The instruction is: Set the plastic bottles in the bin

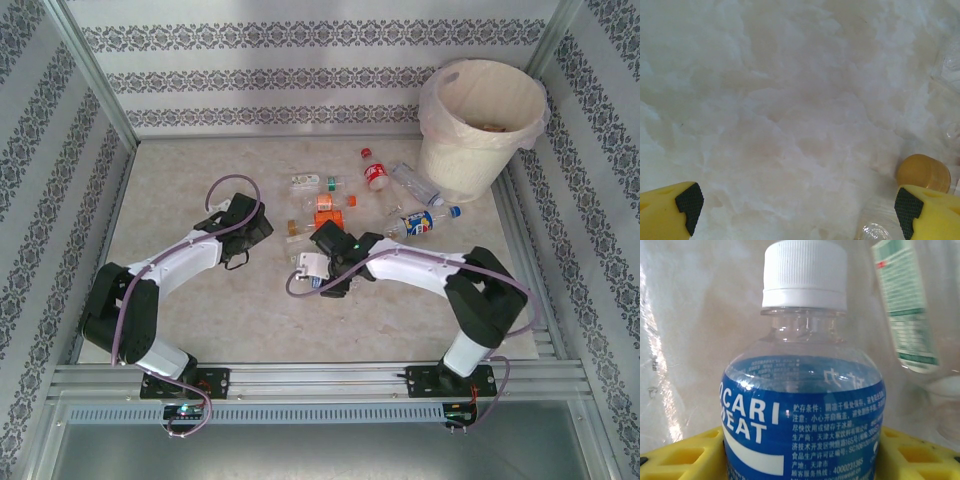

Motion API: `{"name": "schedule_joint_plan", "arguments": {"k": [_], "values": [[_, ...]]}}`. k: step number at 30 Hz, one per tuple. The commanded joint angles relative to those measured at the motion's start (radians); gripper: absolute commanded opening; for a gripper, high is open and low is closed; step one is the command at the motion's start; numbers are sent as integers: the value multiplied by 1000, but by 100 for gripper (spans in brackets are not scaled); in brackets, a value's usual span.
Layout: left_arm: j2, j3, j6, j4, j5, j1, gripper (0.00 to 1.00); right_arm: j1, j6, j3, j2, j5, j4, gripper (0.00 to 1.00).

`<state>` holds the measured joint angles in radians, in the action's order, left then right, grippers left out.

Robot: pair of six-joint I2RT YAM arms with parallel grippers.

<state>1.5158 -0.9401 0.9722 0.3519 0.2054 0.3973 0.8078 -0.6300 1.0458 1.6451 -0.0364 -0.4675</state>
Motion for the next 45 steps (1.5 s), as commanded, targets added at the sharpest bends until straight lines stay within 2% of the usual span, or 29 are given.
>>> {"name": "schedule_joint_plan", "arguments": {"k": [1, 8, 13, 18, 22, 30, 41, 45], "values": [[-40, 13, -48, -69, -22, -11, 100, -56, 104, -16, -138, -113, 85, 53], [-67, 25, -87, -115, -34, -12, 100, -242, 373, -91, -371, -259, 355, 50], [-78, 41, -123, -182, -86, -12, 100, -405, 705, -111, -451, -264, 549, 48], [-80, 42, -176, -230, -143, -11, 100, -513, 894, -121, -470, -250, 651, 48], [-84, 46, -224, -277, -202, -11, 100, -564, 1023, -137, -474, -192, 758, 47], [-95, 43, -321, -347, -315, -11, 100, -646, 1125, -37, -426, -75, 782, 46], [-101, 51, -324, -341, -313, -10, 100, -842, 1166, 249, -241, -8, 799, 46], [-99, 56, -315, -351, -314, -10, 100, -911, 1239, 339, -150, 17, 841, 47]]}}
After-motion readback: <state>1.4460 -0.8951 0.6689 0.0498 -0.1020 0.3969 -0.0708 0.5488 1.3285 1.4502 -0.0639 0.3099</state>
